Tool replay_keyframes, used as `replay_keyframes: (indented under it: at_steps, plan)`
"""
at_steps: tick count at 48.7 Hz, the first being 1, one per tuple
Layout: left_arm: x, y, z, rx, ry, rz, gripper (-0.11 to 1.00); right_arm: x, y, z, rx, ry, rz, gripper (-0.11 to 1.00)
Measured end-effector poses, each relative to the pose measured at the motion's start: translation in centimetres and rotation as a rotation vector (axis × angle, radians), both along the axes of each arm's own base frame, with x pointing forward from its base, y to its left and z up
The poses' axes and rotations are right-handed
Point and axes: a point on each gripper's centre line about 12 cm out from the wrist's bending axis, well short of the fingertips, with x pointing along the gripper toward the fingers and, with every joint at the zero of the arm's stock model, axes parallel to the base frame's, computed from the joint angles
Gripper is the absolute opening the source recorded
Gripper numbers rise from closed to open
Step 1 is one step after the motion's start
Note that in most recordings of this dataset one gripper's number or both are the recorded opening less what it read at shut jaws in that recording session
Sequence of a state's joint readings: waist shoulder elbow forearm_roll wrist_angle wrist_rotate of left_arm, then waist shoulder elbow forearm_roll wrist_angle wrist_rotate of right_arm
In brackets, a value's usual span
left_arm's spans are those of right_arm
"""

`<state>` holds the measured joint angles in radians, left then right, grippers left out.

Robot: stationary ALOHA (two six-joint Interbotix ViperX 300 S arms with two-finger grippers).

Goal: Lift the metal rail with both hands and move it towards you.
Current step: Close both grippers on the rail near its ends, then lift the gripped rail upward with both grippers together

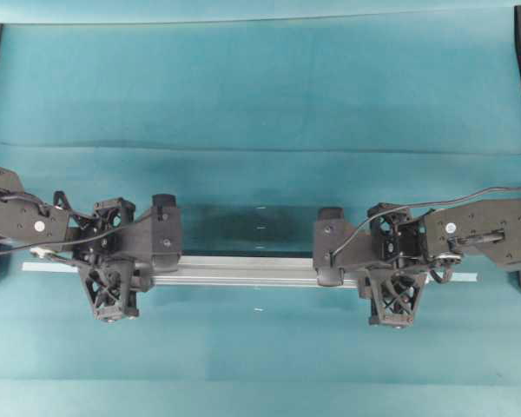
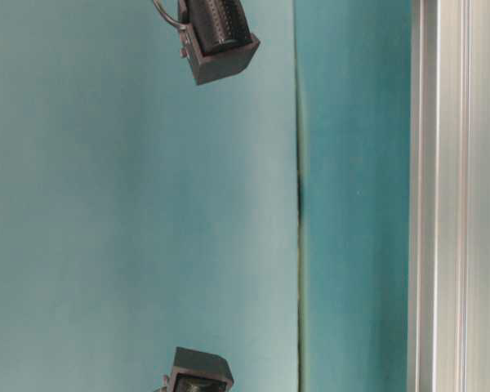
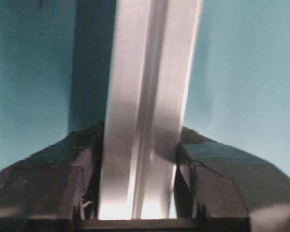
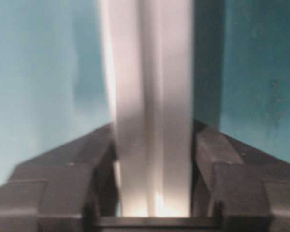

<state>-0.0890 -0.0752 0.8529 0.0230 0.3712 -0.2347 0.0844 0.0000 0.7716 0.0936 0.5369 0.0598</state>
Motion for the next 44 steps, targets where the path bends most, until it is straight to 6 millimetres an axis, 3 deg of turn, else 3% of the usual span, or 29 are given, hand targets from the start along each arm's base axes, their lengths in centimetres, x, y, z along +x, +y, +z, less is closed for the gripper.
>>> replay_keyframes:
  at_steps: [31,39,44]
  plan:
    - [0.2,0.0,0.2,0.000,-0.002,0.004,0.32,0.1,-0.1,0.2,0.007,0.013,-0.011,0.36]
    - [0.7,0.0,2.2,0.000,-0.011,0.005,0.32,0.1,-0.2,1.5,0.023,0.031,-0.026,0.36]
    - [0.9,0.0,4.2,0.002,-0.003,0.007,0.32,0.2,-0.2,3.6,0.040,0.036,-0.034,0.36]
